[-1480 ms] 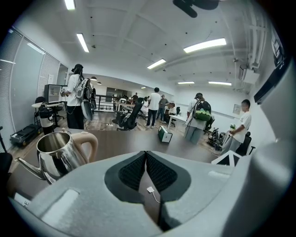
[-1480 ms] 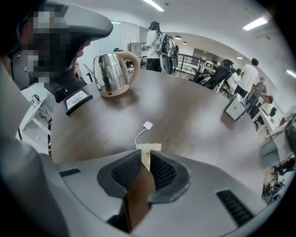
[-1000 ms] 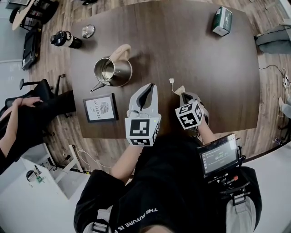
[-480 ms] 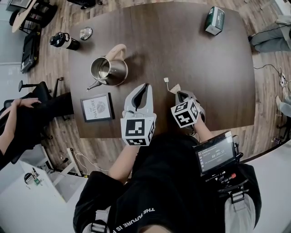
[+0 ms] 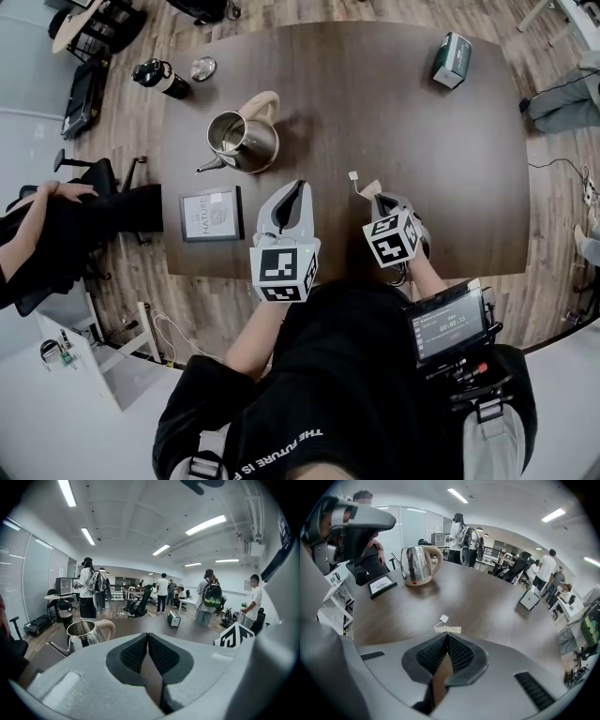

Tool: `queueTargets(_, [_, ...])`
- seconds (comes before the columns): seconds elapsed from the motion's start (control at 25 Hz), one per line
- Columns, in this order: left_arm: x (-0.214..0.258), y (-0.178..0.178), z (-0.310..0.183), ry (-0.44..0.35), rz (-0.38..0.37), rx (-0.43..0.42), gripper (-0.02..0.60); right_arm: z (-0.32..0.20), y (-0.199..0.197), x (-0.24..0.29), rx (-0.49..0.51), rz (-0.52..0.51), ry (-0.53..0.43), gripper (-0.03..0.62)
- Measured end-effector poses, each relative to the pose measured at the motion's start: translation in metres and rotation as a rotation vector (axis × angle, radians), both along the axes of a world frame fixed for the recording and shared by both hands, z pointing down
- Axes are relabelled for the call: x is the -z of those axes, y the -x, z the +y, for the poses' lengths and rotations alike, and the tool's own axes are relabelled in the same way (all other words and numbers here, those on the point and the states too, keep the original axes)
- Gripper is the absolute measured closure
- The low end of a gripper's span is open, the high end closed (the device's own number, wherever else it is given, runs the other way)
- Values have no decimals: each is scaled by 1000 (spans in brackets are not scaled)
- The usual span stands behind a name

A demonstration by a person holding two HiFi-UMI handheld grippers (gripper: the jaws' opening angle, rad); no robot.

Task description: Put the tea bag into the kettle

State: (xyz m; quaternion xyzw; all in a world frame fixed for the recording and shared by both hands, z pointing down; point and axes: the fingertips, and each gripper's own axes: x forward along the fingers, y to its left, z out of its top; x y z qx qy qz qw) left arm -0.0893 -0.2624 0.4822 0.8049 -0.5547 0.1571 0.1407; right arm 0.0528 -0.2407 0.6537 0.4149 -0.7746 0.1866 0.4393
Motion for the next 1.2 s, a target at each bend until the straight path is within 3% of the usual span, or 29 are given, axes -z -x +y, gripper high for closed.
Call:
queueTargets(0.44, [12, 23, 19, -49, 4, 61, 568, -16, 10, 34, 12, -63, -88, 586])
queueTargets(1.2, [38, 63, 41, -114, 7, 189, 568, -58, 51, 123, 115, -159, -233, 586])
